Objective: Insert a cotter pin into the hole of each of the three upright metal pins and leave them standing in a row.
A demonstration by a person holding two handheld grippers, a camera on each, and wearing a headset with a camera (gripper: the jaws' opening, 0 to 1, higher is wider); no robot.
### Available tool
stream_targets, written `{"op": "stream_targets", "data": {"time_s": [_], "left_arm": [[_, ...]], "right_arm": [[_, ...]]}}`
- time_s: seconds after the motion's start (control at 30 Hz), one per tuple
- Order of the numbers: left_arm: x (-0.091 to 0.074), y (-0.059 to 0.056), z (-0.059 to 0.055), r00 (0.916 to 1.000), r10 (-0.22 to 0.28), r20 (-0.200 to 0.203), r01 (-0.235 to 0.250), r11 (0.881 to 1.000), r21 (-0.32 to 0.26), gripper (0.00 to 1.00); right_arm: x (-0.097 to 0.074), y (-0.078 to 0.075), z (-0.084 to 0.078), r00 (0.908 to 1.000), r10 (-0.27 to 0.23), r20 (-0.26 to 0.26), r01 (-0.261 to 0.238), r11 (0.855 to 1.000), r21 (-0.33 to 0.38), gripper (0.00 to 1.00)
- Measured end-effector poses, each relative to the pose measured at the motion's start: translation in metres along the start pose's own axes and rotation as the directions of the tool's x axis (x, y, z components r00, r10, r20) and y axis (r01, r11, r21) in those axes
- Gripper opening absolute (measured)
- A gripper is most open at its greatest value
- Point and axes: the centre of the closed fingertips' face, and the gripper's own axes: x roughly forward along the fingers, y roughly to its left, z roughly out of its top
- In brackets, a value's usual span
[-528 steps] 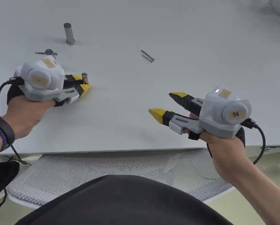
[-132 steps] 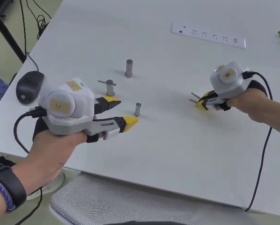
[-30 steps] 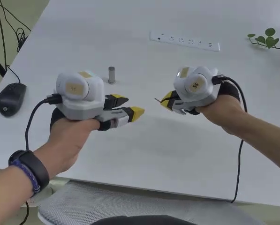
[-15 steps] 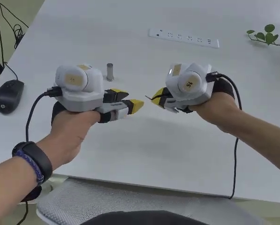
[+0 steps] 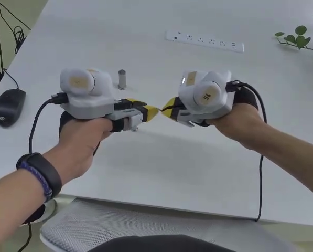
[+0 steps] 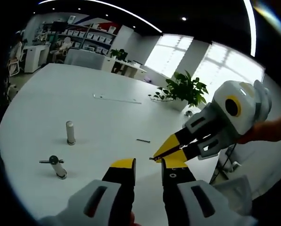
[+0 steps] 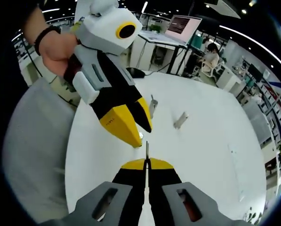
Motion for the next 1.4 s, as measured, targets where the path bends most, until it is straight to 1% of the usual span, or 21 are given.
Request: {"op": "stream_targets", "data": {"time_s": [0.13, 0.37, 0.5, 0.7, 0.9, 1.0, 1.2, 1.3, 1.4], "left_arm": [[0.001, 0.0, -0.001, 1.0, -0.008, -0.003, 0.008, 1.0, -0.022, 0.16], [0.002, -0.003, 0.0, 0.9997, -0.022, 0.007, 0.022, 0.998, -0.057, 0.11], [0.003, -0.003, 0.0, 0.9997, -0.024, 0.01, 0.025, 0.997, -0.067, 0.08], [0.003, -0.004, 0.001, 0.9995, -0.029, 0.014, 0.03, 0.996, -0.088, 0.06], [0.002, -0.007, 0.001, 0.999, -0.042, 0.014, 0.043, 0.995, -0.091, 0.02], [0.003, -0.006, 0.001, 0.999, -0.043, 0.014, 0.045, 0.994, -0.101, 0.02], [0.002, -0.008, 0.001, 0.9982, -0.055, 0.024, 0.058, 0.989, -0.136, 0.01], [0.001, -0.008, 0.001, 0.998, -0.059, 0.023, 0.062, 0.986, -0.154, 0.0], [0.0, -0.008, 0.001, 0.9977, -0.065, 0.019, 0.067, 0.986, -0.152, 0.0]], "right_arm": [[-0.001, 0.0, 0.004, 1.0, 0.0, 0.009, 0.0, 1.0, -0.006, 0.01], [-0.002, 0.003, 0.011, 0.9998, 0.005, 0.022, -0.004, 1.0, -0.022, 0.01], [-0.003, 0.004, 0.014, 0.9996, 0.005, 0.027, -0.004, 1.0, -0.028, 0.01], [-0.004, 0.005, 0.017, 0.9995, 0.006, 0.032, -0.005, 0.999, -0.035, 0.01], [-0.004, 0.005, 0.02, 0.9993, 0.005, 0.036, -0.003, 0.999, -0.043, 0.01], [-0.004, 0.005, 0.02, 0.9993, 0.007, 0.036, -0.005, 0.999, -0.046, 0.01], [-0.005, 0.005, 0.021, 0.9992, 0.005, 0.039, -0.003, 0.999, -0.053, 0.01], [-0.005, 0.006, 0.022, 0.9991, 0.006, 0.042, -0.004, 0.999, -0.054, 0.01], [-0.005, 0.007, 0.023, 0.9989, 0.008, 0.047, -0.005, 0.999, -0.054, 0.01]]}}
